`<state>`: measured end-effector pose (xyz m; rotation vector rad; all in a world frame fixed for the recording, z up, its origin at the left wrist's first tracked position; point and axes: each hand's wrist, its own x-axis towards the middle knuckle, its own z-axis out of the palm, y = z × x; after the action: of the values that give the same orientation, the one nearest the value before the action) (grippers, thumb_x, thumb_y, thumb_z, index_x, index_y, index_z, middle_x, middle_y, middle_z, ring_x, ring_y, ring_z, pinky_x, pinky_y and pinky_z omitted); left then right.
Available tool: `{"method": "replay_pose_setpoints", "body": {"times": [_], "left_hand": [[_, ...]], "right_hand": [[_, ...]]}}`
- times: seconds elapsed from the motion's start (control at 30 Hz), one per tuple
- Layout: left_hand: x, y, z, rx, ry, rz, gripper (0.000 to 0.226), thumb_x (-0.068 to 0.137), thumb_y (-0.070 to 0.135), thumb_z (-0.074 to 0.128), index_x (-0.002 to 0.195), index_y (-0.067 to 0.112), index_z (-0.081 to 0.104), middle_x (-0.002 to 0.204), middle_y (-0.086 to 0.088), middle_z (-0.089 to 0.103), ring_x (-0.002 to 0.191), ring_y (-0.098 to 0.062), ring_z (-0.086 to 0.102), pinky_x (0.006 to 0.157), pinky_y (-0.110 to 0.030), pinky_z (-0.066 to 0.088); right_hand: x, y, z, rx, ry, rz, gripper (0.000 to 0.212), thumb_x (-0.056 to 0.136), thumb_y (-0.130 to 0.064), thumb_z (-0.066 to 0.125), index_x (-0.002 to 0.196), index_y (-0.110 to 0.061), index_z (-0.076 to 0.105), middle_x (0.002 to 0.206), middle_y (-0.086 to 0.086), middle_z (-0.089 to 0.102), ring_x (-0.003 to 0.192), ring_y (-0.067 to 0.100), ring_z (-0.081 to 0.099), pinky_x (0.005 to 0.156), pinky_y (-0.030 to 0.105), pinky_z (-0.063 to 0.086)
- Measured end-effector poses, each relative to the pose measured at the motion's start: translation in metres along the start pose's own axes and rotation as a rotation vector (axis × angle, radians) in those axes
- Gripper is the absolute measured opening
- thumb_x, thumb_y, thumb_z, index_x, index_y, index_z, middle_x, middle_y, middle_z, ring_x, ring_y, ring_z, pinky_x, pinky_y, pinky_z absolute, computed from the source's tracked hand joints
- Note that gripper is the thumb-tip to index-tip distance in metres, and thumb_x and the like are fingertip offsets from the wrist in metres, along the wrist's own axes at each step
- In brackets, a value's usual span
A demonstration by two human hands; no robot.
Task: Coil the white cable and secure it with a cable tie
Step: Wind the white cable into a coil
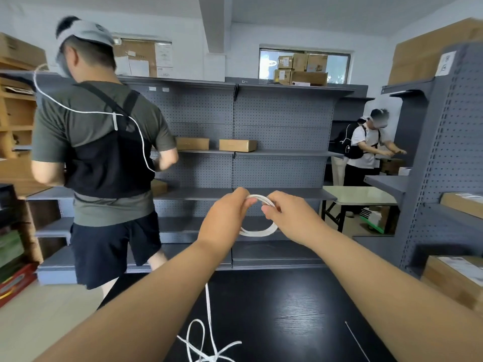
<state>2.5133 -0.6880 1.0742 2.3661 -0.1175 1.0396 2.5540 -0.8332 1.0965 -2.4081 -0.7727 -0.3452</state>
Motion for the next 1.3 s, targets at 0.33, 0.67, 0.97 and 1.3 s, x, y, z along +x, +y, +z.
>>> {"method": "replay_pose_setpoints", "body": {"times": [0.33, 0.67, 0.97, 1.3], "left_hand": [[-0.004, -0.007, 0.006, -0.215, -0.005, -0.122, 0.031, 0.094, 0.036, 0.047, 0.074, 0.013, 0.050, 0.062, 0.004, 0.047, 0.060, -0.012, 0.043, 0.054, -0.020, 0.032], [-0.007, -0.010, 0.012, -0.624, -0.111, -0.280, 0.035, 0.095, 0.030, 0.048, 0.064, 0.018, 0.053, 0.063, 0.005, 0.056, 0.058, -0.010, 0.046, 0.066, -0.026, 0.040], [-0.011, -0.011, 0.002, -0.573, -0.373, -0.351, 0.025, 0.091, 0.040, 0.051, 0.081, 0.019, 0.059, 0.081, 0.005, 0.061, 0.067, -0.007, 0.055, 0.060, -0.017, 0.041], [-0.022, -0.017, -0.005, -0.592, -0.705, -0.491, 0.049, 0.069, 0.059, 0.058, 0.107, 0.028, 0.058, 0.112, 0.006, 0.064, 0.076, -0.014, 0.065, 0.076, -0.027, 0.046]], "right_hand": [[-0.004, -0.002, 0.005, 0.114, 0.199, 0.038, 0.020, 0.095, -0.024, 0.047, 0.089, -0.013, 0.063, 0.084, 0.006, 0.067, 0.074, 0.025, 0.060, 0.072, 0.039, 0.051], [-0.009, 0.003, 0.006, 0.250, 0.228, 0.103, 0.022, 0.094, -0.021, 0.047, 0.076, -0.019, 0.058, 0.067, -0.009, 0.061, 0.053, 0.012, 0.054, 0.064, 0.034, 0.054], [-0.009, 0.002, -0.006, 0.193, 0.217, 0.100, 0.023, 0.095, -0.022, 0.046, 0.077, -0.018, 0.060, 0.065, -0.010, 0.059, 0.055, 0.009, 0.052, 0.066, 0.032, 0.051], [-0.008, -0.005, -0.013, 0.203, 0.187, 0.094, 0.024, 0.094, -0.021, 0.046, 0.080, -0.014, 0.063, 0.069, -0.005, 0.064, 0.061, 0.017, 0.056, 0.073, 0.041, 0.054]]}}
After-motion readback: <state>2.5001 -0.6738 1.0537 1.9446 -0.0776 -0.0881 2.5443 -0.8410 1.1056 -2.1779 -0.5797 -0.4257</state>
